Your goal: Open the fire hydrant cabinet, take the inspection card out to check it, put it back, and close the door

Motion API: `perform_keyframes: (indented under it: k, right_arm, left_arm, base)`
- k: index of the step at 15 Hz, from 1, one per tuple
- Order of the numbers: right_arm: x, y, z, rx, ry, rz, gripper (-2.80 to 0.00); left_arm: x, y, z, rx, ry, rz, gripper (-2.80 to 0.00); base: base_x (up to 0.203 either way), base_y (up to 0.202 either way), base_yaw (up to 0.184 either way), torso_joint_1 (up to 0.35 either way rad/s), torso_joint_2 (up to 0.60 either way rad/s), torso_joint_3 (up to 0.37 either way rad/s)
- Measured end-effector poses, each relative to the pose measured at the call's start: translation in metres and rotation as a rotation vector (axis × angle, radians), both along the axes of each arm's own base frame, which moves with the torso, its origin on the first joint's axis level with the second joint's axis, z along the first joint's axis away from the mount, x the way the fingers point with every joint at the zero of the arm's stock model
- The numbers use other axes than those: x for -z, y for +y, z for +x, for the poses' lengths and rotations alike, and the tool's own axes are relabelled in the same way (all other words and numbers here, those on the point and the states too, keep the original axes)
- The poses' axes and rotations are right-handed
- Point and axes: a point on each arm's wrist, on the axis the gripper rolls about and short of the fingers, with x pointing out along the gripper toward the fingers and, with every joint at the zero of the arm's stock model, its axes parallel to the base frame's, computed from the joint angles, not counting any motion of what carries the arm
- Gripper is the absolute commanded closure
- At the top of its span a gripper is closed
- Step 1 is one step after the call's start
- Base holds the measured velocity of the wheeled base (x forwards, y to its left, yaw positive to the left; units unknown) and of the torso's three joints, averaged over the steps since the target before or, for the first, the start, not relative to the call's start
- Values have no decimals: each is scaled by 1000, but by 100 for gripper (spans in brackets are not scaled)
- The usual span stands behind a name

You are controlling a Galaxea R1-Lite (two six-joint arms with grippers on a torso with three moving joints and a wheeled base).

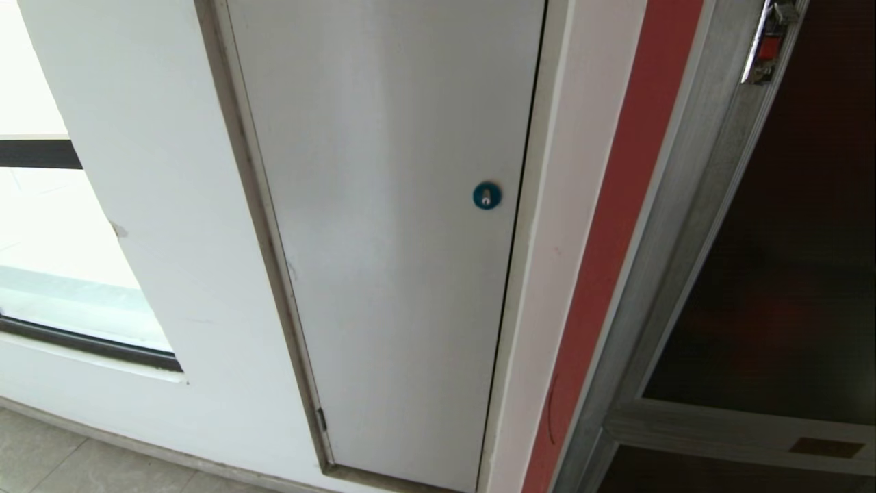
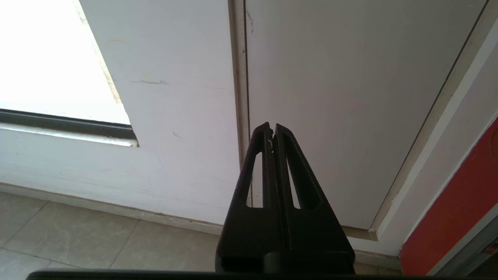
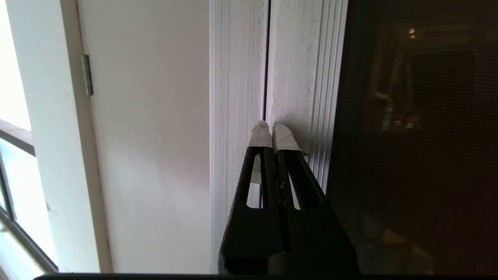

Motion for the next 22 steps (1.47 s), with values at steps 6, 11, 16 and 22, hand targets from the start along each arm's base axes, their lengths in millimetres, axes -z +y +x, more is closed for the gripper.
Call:
perform_keyframes:
  k: [6,11,16,22]
  right_arm:
    - [4,-5,11,32,-2,8,0]
    - [5,-6,11,37,12,9,0]
    - [11,3,-11,4,52,11,0]
    - [22,12,-51,-39,129,14,0]
  left_arm:
    - [0,0,0,0,0,0,0]
    - [0,0,0,0,0,0,0]
    - [0,0,0,0,0,0,0]
    - [0,0,0,0,0,0,0]
  base:
    - [0,0,0,0,0,0]
    - [0,0,0,0,0,0]
    - [0,0,0,0,0,0]
    - [0,0,0,0,0,0]
